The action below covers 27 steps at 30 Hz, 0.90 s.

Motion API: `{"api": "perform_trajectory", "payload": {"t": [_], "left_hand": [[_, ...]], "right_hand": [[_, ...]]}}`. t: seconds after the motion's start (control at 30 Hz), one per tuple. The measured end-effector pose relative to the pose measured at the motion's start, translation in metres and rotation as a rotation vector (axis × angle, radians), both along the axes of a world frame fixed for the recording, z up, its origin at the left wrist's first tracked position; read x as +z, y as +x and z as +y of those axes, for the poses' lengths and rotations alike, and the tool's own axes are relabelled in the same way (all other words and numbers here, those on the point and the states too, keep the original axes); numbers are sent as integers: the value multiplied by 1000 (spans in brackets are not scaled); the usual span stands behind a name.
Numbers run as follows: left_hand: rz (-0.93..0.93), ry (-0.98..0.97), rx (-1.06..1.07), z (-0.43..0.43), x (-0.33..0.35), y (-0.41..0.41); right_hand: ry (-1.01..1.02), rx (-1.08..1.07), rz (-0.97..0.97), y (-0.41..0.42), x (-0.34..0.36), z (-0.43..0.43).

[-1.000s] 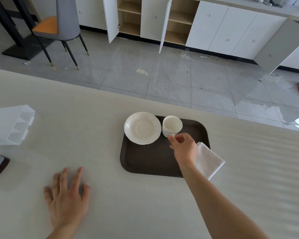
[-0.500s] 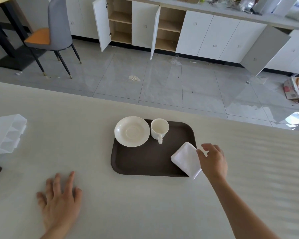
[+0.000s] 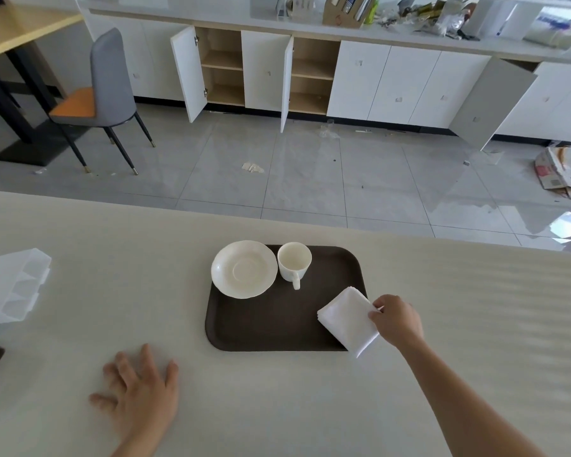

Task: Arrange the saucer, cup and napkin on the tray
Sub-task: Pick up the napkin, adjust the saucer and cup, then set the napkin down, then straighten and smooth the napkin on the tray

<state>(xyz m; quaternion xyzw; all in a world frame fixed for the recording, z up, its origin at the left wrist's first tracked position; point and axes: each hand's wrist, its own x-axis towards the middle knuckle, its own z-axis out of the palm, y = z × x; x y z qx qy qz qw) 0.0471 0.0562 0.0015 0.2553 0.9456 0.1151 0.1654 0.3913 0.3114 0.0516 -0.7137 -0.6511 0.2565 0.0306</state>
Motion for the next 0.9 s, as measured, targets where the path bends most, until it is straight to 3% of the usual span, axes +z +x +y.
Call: {"api": "perform_trajectory", "payload": {"t": [0.17, 0.3, 0.43, 0.57, 0.73, 0.9], "left_hand": [[18, 63, -53, 1, 6, 8], [34, 100, -41, 2, 8, 9], [42, 117, -95, 4, 10, 13], [58, 122, -19, 14, 12, 11], [169, 335, -484, 56, 24, 58], [28, 398, -752, 108, 35, 118]], "right_hand": [[58, -241, 230, -10, -5, -14], [108, -292, 300, -28, -11, -27], [87, -219, 264, -37, -13, -30], [85, -129, 144, -33, -11, -26], [130, -41, 74, -22, -10, -24], [137, 43, 58, -11, -9, -22]]}}
